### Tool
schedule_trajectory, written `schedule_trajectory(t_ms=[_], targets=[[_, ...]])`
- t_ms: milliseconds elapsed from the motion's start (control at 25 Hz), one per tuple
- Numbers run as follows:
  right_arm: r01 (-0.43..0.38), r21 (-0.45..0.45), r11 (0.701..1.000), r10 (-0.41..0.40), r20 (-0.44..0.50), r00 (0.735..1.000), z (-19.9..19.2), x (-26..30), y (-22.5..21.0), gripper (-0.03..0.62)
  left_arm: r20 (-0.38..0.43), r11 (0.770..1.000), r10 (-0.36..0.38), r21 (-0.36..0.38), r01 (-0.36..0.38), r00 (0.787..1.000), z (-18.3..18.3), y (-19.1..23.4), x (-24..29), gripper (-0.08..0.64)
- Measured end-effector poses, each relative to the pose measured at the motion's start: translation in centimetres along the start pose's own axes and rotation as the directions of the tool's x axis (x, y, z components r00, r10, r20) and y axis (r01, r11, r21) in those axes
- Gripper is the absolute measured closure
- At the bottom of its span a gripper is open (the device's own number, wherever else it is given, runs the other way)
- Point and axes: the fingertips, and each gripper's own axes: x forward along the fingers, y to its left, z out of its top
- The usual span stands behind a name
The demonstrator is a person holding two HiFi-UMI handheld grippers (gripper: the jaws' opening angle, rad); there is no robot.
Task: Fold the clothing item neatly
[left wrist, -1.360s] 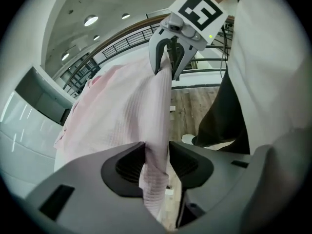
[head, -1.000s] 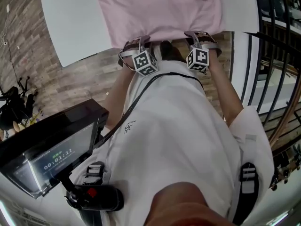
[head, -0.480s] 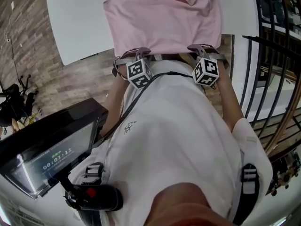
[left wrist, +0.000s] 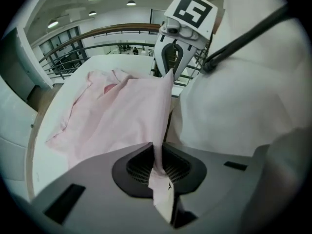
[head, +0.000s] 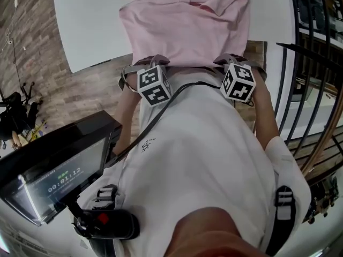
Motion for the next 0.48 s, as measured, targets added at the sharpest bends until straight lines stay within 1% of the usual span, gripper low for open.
schedule_trajectory(t_ms=[80, 120, 200, 240, 320, 400, 480], targets=[[-0.068, -0.006, 0.998, 0.068, -0.020, 0.997, -0.1, -0.4, 1.3, 0.561, -0.002, 0.998, -0.067, -0.008, 0.067, 0.998, -0.2, -1.3, -0.2, 0.522], [-0.084, -0.008, 0.996, 0.083, -0.021, 0.996, -0.1, -0.6, 1.9, 0.561, 0.003, 0.996, -0.092, -0.017, 0.092, 0.996, -0.3, -1.9, -0.2, 0.522], [-0.070, -0.013, 0.997, 0.070, -0.015, 0.997, -0.2, -1.0, 2.3, 0.561, 0.013, 0.995, -0.099, -0.019, 0.099, 0.995, -0.2, -2.2, -0.2, 0.522], [-0.048, -0.017, 0.999, 0.047, -0.012, 0.999, -0.3, -1.2, 2.1, 0.561, 0.017, 0.996, -0.083, -0.014, 0.084, 0.996, 0.1, -2.0, -0.3, 0.522], [0.014, -0.022, 1.000, -0.014, -0.008, 1.000, -0.6, -1.8, 1.2, 0.561, 0.024, 1.000, -0.029, 0.004, 0.029, 0.999, 0.8, -1.1, -0.5, 0.522], [0.076, -0.012, 0.997, -0.076, -0.003, 0.997, -1.0, -2.6, -0.3, 0.561, 0.029, 0.999, 0.020, 0.031, -0.021, 0.999, 1.6, 0.2, -0.9, 0.522], [0.129, -0.006, 0.992, -0.129, -0.007, 0.992, -1.4, -3.4, -1.8, 0.561, 0.033, 0.997, 0.049, 0.061, -0.051, 0.998, 2.5, 1.4, -1.2, 0.522]])
